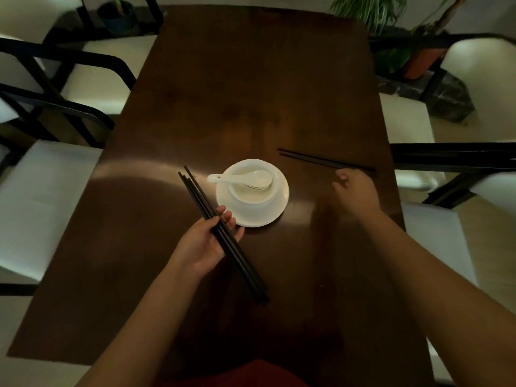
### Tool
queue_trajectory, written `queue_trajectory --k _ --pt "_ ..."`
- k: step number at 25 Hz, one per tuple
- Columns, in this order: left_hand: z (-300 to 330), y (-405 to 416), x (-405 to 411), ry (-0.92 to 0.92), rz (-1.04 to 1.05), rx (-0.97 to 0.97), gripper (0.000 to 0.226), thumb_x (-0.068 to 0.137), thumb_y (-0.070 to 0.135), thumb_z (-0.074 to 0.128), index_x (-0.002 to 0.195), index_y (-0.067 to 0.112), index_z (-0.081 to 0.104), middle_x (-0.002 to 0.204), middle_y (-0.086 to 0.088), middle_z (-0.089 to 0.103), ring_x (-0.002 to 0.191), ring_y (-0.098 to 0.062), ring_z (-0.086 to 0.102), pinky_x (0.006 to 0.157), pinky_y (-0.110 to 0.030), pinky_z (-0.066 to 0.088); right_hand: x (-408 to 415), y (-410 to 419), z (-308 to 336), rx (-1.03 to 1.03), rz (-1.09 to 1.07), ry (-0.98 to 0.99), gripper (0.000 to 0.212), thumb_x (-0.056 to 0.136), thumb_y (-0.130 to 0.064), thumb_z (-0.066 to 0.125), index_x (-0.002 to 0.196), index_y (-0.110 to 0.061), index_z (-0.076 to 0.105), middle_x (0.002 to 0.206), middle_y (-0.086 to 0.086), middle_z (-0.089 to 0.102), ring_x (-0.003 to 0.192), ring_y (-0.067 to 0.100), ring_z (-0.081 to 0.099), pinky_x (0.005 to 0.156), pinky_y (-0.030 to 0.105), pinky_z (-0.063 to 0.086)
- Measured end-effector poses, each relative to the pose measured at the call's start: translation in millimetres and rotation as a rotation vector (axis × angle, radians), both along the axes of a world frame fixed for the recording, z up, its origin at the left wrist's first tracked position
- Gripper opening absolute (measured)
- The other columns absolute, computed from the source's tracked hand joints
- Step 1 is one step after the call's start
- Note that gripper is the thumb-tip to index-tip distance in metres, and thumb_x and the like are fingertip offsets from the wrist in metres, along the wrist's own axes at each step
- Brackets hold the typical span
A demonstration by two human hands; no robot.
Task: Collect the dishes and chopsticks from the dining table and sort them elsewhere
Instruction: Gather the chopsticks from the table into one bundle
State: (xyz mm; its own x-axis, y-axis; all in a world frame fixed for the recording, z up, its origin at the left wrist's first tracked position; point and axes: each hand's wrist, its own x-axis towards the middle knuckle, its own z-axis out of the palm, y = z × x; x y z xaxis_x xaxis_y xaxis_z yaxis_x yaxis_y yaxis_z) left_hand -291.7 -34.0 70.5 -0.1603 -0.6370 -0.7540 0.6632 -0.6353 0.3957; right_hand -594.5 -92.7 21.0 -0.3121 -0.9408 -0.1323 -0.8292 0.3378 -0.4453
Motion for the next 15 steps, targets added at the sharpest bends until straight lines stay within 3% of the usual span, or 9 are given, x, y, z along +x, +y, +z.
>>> queue_trajectory --k 3,6,8,11,15 --pt "-2 -4 -13 0.025 0.041 -0.005 0.018 0.094 0.011 0.041 0.099 0.008 0.059 0.073 -0.006 0.066 0.066 -0.015 0.066 0.069 -0.041 0.052 -20 -47 -20 0.091 0.151 0.306 0.055 0.088 -0.024 0.057 0.137 -0.011 0.037 0.138 0.013 0.046 0.126 0.033 0.039 0.097 0.047 0.040" --pt "-3 -8 -21 0.018 0.064 -0.026 0.019 0.093 0.017 0.043 0.098 0.008 0.060 0.066 -0.005 0.068 0.064 -0.015 0.068 0.067 -0.041 0.054 -30 -77 -43 0.246 0.257 0.450 0.059 0.090 -0.025 0.053 0.142 -0.013 0.027 0.144 0.012 0.038 0.131 0.033 0.033 0.098 0.048 0.039" --pt "-4 -9 -25 0.019 0.071 -0.029 0.020 0.093 0.019 0.044 0.099 0.008 0.060 0.066 -0.005 0.068 0.064 -0.016 0.068 0.068 -0.041 0.054 -36 -84 -54 0.250 0.321 0.489 0.046 0.090 -0.019 0.052 0.133 -0.009 0.038 0.134 0.016 0.046 0.122 0.035 0.041 0.091 0.047 0.043" --pt "-6 -10 -31 0.012 0.059 -0.032 0.021 0.092 0.019 0.045 0.102 0.007 0.060 0.066 -0.005 0.068 0.064 -0.016 0.069 0.069 -0.042 0.053 -42 -84 -59 0.163 0.398 0.496 0.018 0.086 -0.006 0.052 0.104 -0.006 0.055 0.107 0.016 0.057 0.097 0.032 0.054 0.074 0.041 0.050" --pt "-6 -7 -41 0.007 0.058 -0.022 0.021 0.093 0.018 0.044 0.099 0.006 0.061 0.069 -0.006 0.068 0.067 -0.018 0.068 0.070 -0.042 0.053 -33 -76 -37 0.364 0.420 0.422 0.015 0.086 -0.016 0.056 0.096 -0.006 0.059 0.082 0.009 0.055 0.076 0.025 0.057 0.062 0.035 0.046"
